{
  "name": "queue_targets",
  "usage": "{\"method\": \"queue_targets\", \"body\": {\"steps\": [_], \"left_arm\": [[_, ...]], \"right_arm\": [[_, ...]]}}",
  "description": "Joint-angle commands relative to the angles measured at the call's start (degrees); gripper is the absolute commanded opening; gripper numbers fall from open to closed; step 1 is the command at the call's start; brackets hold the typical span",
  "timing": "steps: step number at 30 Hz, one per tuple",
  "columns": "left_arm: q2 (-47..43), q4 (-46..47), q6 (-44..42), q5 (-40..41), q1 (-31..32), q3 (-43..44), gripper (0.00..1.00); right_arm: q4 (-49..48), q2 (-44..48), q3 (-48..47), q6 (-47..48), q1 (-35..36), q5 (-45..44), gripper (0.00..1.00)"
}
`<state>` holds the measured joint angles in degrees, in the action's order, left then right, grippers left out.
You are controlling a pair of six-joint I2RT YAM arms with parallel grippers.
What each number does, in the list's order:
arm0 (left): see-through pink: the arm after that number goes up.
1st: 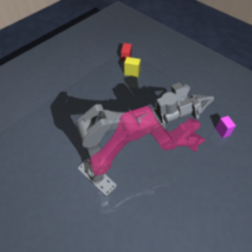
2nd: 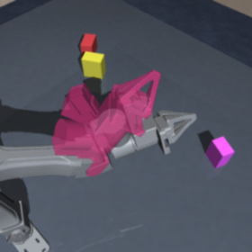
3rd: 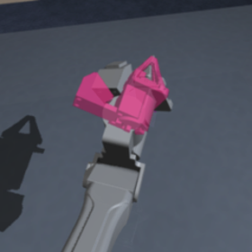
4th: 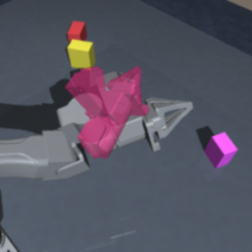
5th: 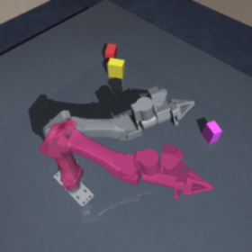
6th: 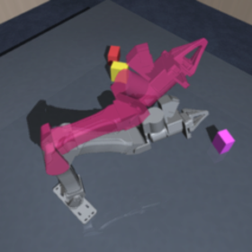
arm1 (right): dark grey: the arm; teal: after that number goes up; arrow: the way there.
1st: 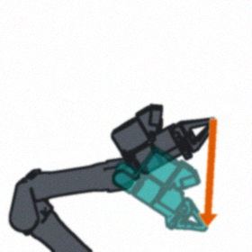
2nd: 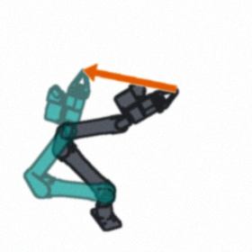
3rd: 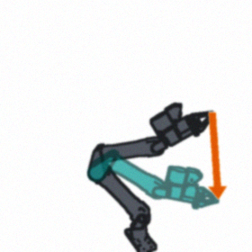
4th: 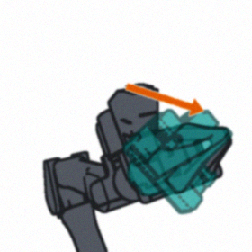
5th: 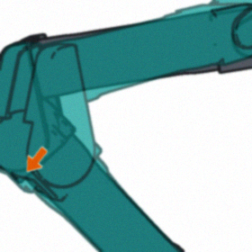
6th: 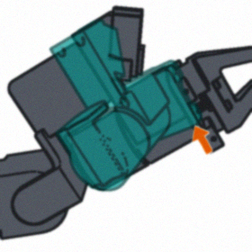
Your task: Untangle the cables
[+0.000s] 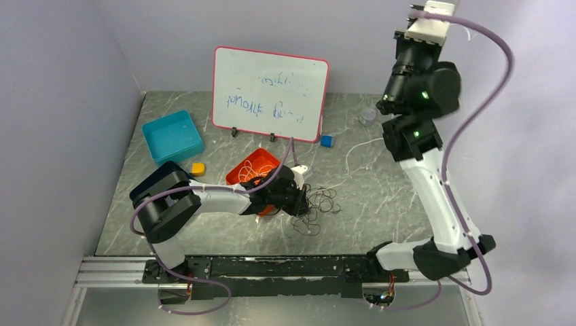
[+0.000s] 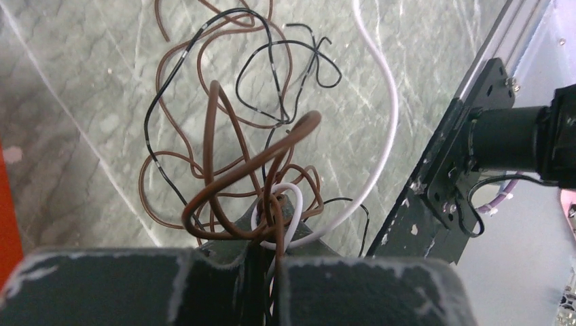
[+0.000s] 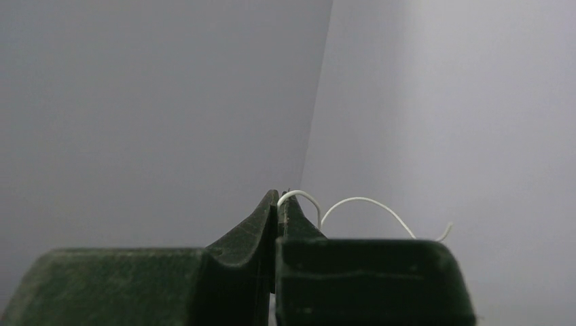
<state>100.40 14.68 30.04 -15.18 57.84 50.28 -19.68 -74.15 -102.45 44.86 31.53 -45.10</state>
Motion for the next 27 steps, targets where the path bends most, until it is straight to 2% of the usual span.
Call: {"method": "queue_targets", "body": {"steps": [1,6,11,13,16,19,20,21,25,27], "left_arm": [[-2.1,-3.8,-1.0,2.6,1.0,-1.5,0.07],[-1.8,-5.8,-0.5,3.6,1.2,-0.7,0.07],[-0.8,-10.0,-0.2,4.9,1.2,1.9,0.07],[-0.3,-11.2,-0.2,5.0,1.2,2.8,0.07],[0.8,-12.8,-0.4,5.0,1.2,4.5,0.07],[2.0,-14.4,-0.6,5.0,1.2,6.3,0.07],[2.4,-14.8,-0.6,5.0,1.3,6.8,0.07],[2.6,-15.0,-0.6,5.0,1.2,7.2,0.07],[3.3,-15.5,-0.5,5.0,1.2,8.3,0.07],[3.4,-15.5,-0.3,4.9,1.2,8.4,0.07]], "right_arm": [[19.9,-2.7,2.1,-23.2,-12.7,4.4,0.00],[33.7,-8.1,4.1,-42.4,-29.8,18.8,0.00],[39.5,-14.2,8.2,-55.5,-44.6,38.1,0.00],[41.1,-18.3,8.9,-58.1,-48.0,45.8,0.00],[41.6,-22.2,10.7,-59.4,-49.0,47.4,0.02],[40.9,-24.7,13.4,-60.4,-48.9,47.3,0.20],[40.9,-25.4,14.1,-60.7,-48.9,46.8,0.31],[40.9,-25.8,14.8,-61.0,-48.9,46.1,0.38],[38.0,-23.7,19.6,-62.5,-48.9,42.9,0.60],[37.5,-21.8,20.4,-62.8,-48.9,41.6,0.65]]}}
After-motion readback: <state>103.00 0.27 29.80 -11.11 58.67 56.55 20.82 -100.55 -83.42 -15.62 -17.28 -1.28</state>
